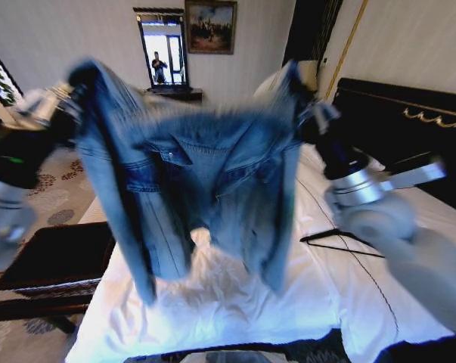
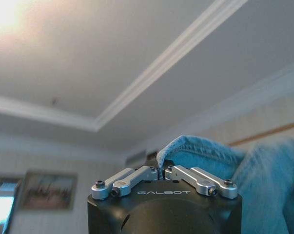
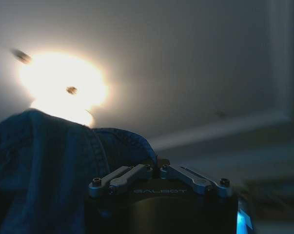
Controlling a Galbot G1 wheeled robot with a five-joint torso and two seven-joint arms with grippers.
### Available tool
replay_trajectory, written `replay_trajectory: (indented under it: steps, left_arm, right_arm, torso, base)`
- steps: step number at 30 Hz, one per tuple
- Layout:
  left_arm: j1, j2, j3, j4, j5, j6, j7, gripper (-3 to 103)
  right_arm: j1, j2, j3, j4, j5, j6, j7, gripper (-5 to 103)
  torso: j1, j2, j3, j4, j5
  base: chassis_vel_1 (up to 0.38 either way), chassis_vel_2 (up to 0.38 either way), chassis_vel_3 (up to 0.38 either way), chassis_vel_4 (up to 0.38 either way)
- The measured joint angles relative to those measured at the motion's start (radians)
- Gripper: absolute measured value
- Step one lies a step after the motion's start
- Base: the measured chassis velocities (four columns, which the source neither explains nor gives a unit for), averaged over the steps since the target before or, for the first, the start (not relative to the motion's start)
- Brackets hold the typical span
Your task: Pick up the clothes from the bed and hang them on the clothes hanger.
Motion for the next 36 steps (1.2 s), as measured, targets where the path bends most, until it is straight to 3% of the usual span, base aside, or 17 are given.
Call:
replay_trajectory:
  steps: [1, 2, 3, 4, 6, 7, 9, 10, 12, 13, 17, 28, 36]
  left_arm:
    - [0.009, -0.008, 0.008, 0.0, 0.012, 0.008, -0.004, 2]
    - [0.057, -0.049, 0.068, 0.005, 0.087, 0.038, -0.015, 2]
    - [0.057, -0.049, 0.068, 0.005, 0.087, 0.038, -0.015, 2]
    - [0.1, -0.085, 0.118, 0.009, 0.146, 0.058, -0.016, 2]
    - [0.218, -0.24, 0.356, 0.054, 0.38, 0.085, 0.011, 2]
    - [0.218, -0.24, 0.356, 0.054, 0.38, 0.085, 0.011, 2]
    - [0.249, -0.305, 0.477, 0.101, 0.491, 0.078, 0.03, 2]
    - [0.263, -0.363, 0.613, 0.182, 0.599, 0.058, 0.049, 2]
    - [0.255, -0.419, 0.745, 0.305, 0.699, 0.031, 0.066, 2]
    - [0.255, -0.419, 0.745, 0.305, 0.699, 0.031, 0.066, 2]
    - [0.173, -0.496, 0.861, 0.494, 0.783, 0.0, 0.073, 2]
    - [-0.011, -0.535, 0.878, 0.664, 0.774, -0.031, 0.067, 2]
    - [-0.15, -0.577, 0.897, 0.885, 0.772, -0.06, 0.082, 2]
  right_arm:
    - [-0.001, -0.004, -0.004, -0.001, 0.005, -0.015, 0.024, 2]
    - [-0.028, 0.0, -0.034, -0.015, -0.007, -0.069, 0.094, 2]
    - [-0.028, 0.0, -0.034, -0.015, -0.007, -0.069, 0.094, 2]
    - [-0.064, 0.019, -0.055, -0.033, -0.034, -0.094, 0.12, 2]
    - [-0.263, 0.115, -0.107, -0.124, -0.187, -0.144, 0.139, 2]
    - [-0.263, 0.115, -0.107, -0.124, -0.187, -0.144, 0.139, 2]
    - [-0.357, 0.16, -0.122, -0.174, -0.261, -0.159, 0.14, 2]
    - [-0.464, 0.207, -0.146, -0.245, -0.342, -0.175, 0.151, 2]
    - [-0.545, 0.251, -0.18, -0.327, -0.416, -0.179, 0.163, 1]
    - [-0.545, 0.251, -0.18, -0.327, -0.416, -0.179, 0.163, 1]
    - [-0.56, 0.327, -0.262, -0.493, -0.542, -0.136, 0.147, 1]
    - [-0.342, 0.45, -0.362, -0.767, -0.607, -0.046, 0.049, 1]
    - [-0.13, 0.538, -0.477, -1.004, -0.636, 0.015, 0.008, 1]
  torso:
    - [0.0, 0.0, 0.0, 0.0, 0.0002]
    - [0.0, 0.0, 0.0, -0.0004, -0.0001]
    - [0.0, 0.0, 0.0, -0.0004, -0.0001]
    - [0.0, 0.0, 0.001, -0.0005, 0.0002]
    - [0.001, -0.001, 0.001, 0.0006, 0.0001]
    - [0.001, -0.001, 0.001, 0.0006, 0.0001]
    - [0.001, -0.001, 0.001, 0.0007, 0.0008]
    - [0.001, -0.001, 0.001, 0.0001, 0.0007]
    - [0.001, -0.001, 0.001, -0.0011, 0.0003]
    - [0.001, -0.001, 0.001, -0.0011, 0.0003]
    - [0.0, -0.001, 0.001, -0.0004, 0.0002]
    - [0.001, -0.001, 0.001, -0.0002, 0.0002]
    - [0.001, -0.001, 0.001, 0.0001, 0.0001]
  base:
    - [0.0, 0.0, 0.0, 0.0]
    - [0.0, 0.0, 0.0, 0.0]
    - [0.0, 0.0, 0.0, 0.0]
    - [0.0, 0.0, 0.0, 0.0]
    - [0.0, 0.0, 0.0, 0.0]
    - [0.0, 0.0, 0.0, 0.0]
    - [0.0, 0.0, 0.0, 0.0]
    - [0.0, 0.0, 0.0, 0.0]
    - [0.0, 0.0, 0.0, 0.0]
    - [0.0, 0.0, 0.0, 0.0]
    - [0.0, 0.0, 0.0, 0.0]
    - [0.0, 0.0, 0.0, 0.0]
    - [0.0, 0.0, 0.0, 0.0]
